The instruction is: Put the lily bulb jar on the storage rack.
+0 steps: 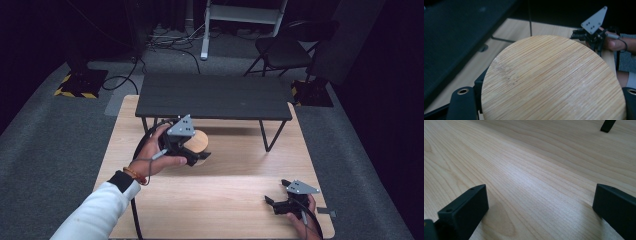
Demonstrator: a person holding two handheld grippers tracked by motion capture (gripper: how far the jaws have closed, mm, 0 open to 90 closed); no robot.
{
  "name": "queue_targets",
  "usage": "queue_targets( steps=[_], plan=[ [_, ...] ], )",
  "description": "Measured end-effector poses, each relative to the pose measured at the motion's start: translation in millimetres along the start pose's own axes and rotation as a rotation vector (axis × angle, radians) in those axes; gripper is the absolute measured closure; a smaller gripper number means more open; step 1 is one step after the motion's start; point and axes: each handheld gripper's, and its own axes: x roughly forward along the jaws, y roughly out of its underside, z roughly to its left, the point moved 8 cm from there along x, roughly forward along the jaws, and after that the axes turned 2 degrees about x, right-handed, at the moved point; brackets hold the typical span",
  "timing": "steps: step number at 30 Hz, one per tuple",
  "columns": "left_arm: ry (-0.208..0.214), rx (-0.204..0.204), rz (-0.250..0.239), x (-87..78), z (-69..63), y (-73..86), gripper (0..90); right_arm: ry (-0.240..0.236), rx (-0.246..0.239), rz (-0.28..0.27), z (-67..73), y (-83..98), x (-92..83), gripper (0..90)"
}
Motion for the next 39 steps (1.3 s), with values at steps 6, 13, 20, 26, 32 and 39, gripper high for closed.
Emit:
queue_targets(
  steps=[6, 13, 20, 26, 32, 39],
  plan=[
    [0.011, -0.011, -0.02, 1.3, 24.8, -26.4, 25.8, 0.0, 0.0, 0.0, 0.1, 0.0, 0.0, 0.0],
    [-0.002, -0.015, -0.009, 9.9, 56.0, -49.9, 25.8, 0.001, 0.0, 0.0, 0.2, 0.1, -0.1, 0.0],
    [-0.038, -0.008, 0.007, 26.1, 86.5, -67.6, 25.7, 0.001, 0.0, 0.001, 0.3, 0.0, -0.2, 0.0],
    [-0.062, -0.028, 0.012, 40.4, 112.2, -72.7, 25.7, 0.001, 0.0, 0.001, 0.4, 0.2, -0.3, 0.0],
    [-0.075, -0.04, 0.046, 58.4, 131.9, -71.8, 25.7, 0.001, 0.001, 0.001, 0.5, 0.1, -0.3, 0.0],
    [-0.078, -0.048, 0.07, 74.7, 141.9, -64.9, 25.7, 0.001, 0.001, 0.001, 0.4, 0.1, -0.3, 0.0]
  ],
)
